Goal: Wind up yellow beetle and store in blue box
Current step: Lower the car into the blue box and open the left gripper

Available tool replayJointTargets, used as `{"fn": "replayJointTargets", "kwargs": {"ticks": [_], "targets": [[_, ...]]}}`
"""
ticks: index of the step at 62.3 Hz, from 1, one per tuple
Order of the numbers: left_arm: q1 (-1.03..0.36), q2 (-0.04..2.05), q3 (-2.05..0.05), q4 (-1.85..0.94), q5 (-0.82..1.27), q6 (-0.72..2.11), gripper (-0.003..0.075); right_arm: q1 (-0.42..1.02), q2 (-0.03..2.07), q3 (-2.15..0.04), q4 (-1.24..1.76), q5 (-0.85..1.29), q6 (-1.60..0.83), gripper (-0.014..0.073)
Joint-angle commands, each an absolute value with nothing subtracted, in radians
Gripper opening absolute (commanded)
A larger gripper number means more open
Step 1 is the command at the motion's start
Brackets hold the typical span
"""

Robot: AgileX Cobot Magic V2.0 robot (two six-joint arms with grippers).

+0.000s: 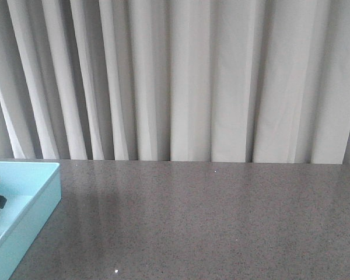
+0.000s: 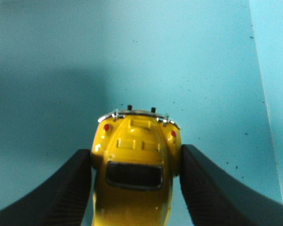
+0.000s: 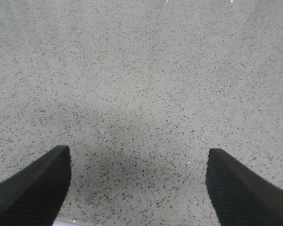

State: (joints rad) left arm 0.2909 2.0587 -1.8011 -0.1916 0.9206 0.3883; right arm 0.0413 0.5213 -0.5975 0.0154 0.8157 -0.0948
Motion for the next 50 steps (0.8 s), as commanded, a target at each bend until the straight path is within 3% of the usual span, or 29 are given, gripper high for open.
{"fn": "replayJointTargets", "kwargs": {"ticks": [1,24,50], "targets": [[0.289,1.992,-1.831,-0.229,0.875,0.388,0.0486,0.040,0.527,-0.624,0.011,0.754,-0.096,0.0579],[0.259,1.875,-1.831,-0.355,0.917,0.388,0.0518,0.040,0.527,-0.624,0.011,0.757,-0.096,0.0579],[0.029,1.638,-1.831,-0.394,0.992,0.440,0.0512,0.040,0.527,-0.624,0.011,0.757,-0.096,0.0579]]}}
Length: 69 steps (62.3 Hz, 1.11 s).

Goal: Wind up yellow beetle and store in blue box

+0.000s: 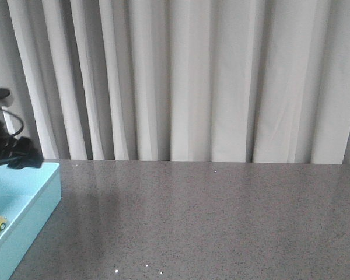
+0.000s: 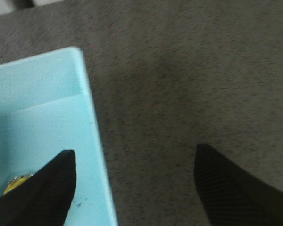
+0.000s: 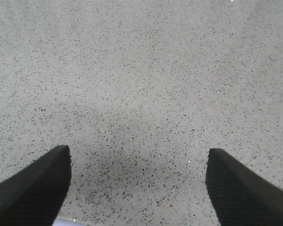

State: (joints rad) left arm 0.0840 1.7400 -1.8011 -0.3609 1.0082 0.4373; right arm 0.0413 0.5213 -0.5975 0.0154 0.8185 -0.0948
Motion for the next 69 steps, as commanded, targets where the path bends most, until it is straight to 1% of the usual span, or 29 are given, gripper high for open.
{"fn": "replayJointTargets", "kwargs": {"ticks": [1,11,18,24,31,43,55,69], "targets": [[0.020,1.630,-1.831,-0.391,0.998,0.440,0.0511,0.040,0.527,-0.624,0.011,0.757,-0.096,0.0579],[-0.074,1.550,-1.831,-0.364,1.089,0.424,0.0484,0.040,0.527,-0.624,0.011,0.757,-0.096,0.0579],[-0.117,1.498,-1.827,-0.255,1.193,0.320,0.0454,0.040,0.527,-0.624,0.011,0.757,-0.096,0.0579],[-0.140,1.434,-1.767,-0.155,1.180,0.242,0.0433,0.040,0.527,-0.624,0.011,0.757,-0.096,0.0579],[-0.144,1.320,-1.617,-0.091,1.096,0.188,0.0423,0.040,0.527,-0.624,0.011,0.757,-0.096,0.0579],[-0.143,1.097,-1.247,-0.043,0.890,0.150,0.0423,0.040,0.527,-0.624,0.011,0.756,-0.096,0.0579],[-0.140,0.883,-0.929,-0.023,0.698,0.068,0.0423,0.040,0.527,-0.624,0.011,0.757,-0.096,0.0579],[-0.140,0.690,-0.668,-0.032,0.535,-0.027,0.0423,0.040,0.527,-0.624,0.011,0.757,-0.096,0.0579]]}}
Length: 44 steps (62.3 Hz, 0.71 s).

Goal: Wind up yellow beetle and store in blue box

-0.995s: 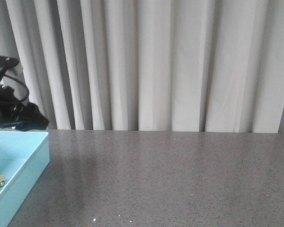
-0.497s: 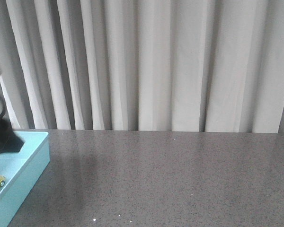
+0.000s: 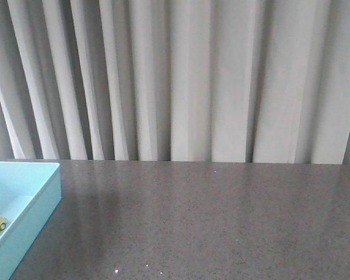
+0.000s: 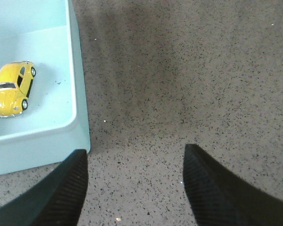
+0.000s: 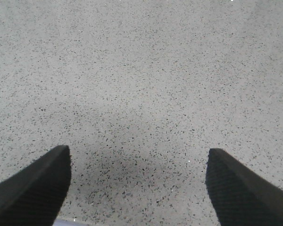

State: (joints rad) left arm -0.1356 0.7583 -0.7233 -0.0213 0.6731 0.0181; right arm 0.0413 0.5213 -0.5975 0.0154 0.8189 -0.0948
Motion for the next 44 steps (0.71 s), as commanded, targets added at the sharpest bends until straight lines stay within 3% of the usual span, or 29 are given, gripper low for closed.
{"fn": "replayJointTargets", "kwargs": {"ticks": [1,10,17,36,44], "targets": [[-0.140,0.681,-0.656,-0.032,0.528,-0.030,0.0423,0.040,0.527,-0.624,0.011,0.757,-0.096,0.0579],[-0.140,0.616,-0.564,-0.031,0.452,-0.037,0.0409,0.040,0.527,-0.624,0.012,0.758,-0.096,0.0566],[-0.140,0.600,-0.528,-0.032,0.423,-0.042,0.0344,0.040,0.527,-0.624,0.012,0.758,-0.096,0.0498],[-0.140,0.601,-0.524,-0.032,0.422,-0.042,0.0099,0.040,0.527,-0.624,0.017,0.766,-0.096,0.0125],[-0.140,0.601,-0.524,-0.032,0.422,-0.042,0.0033,0.040,0.527,-0.624,0.017,0.772,-0.096,-0.0012]]}}
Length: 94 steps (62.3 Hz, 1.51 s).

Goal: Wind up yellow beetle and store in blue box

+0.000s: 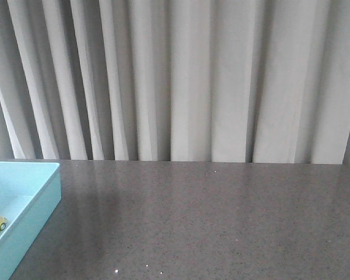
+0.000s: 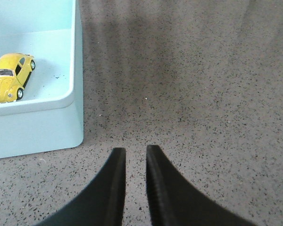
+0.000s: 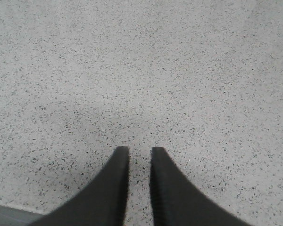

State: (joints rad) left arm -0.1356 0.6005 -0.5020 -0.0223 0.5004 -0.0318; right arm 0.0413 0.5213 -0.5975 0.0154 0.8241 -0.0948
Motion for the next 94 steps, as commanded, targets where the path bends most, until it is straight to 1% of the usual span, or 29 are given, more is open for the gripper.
{"fn": "replayJointTargets", "kwargs": {"ticks": [1,7,46,55,67,78,82,85,88,94], "targets": [[-0.140,0.601,-0.524,-0.032,0.422,-0.042,0.0024,0.040,0.527,-0.624,0.017,0.772,-0.096,-0.0015],[-0.140,0.601,-0.524,-0.032,0.428,-0.042,-0.0008,0.040,0.527,-0.624,0.017,0.773,-0.096,-0.0008],[-0.141,0.595,-0.524,-0.028,0.430,-0.042,-0.0007,0.040,0.527,-0.624,0.015,0.776,-0.096,-0.0007],[-0.139,0.484,-0.452,-0.025,0.371,-0.042,-0.0007,0.040,0.527,-0.624,0.014,0.776,-0.096,-0.0007],[-0.139,0.228,-0.194,-0.024,0.163,-0.039,-0.0006,0.040,0.527,-0.624,0.014,0.781,-0.096,-0.0007],[-0.139,0.037,0.019,-0.032,-0.024,-0.040,-0.0006,0.040,0.527,-0.624,0.014,0.783,-0.096,-0.0007],[-0.139,-0.010,0.012,-0.031,0.021,-0.038,-0.0006,0.040,0.527,-0.624,0.014,0.783,-0.096,-0.0007],[-0.139,-0.032,0.012,-0.028,0.016,-0.031,-0.0006,0.040,0.527,-0.624,0.016,0.783,-0.096,-0.0007],[-0.136,-0.027,0.018,-0.028,-0.014,-0.031,-0.0006,0.040,0.527,-0.624,0.016,0.784,-0.096,-0.0007],[-0.128,-0.028,0.018,-0.032,0.000,-0.032,-0.0006,0.040,0.527,-0.624,0.015,0.787,-0.096,-0.0007]]}}
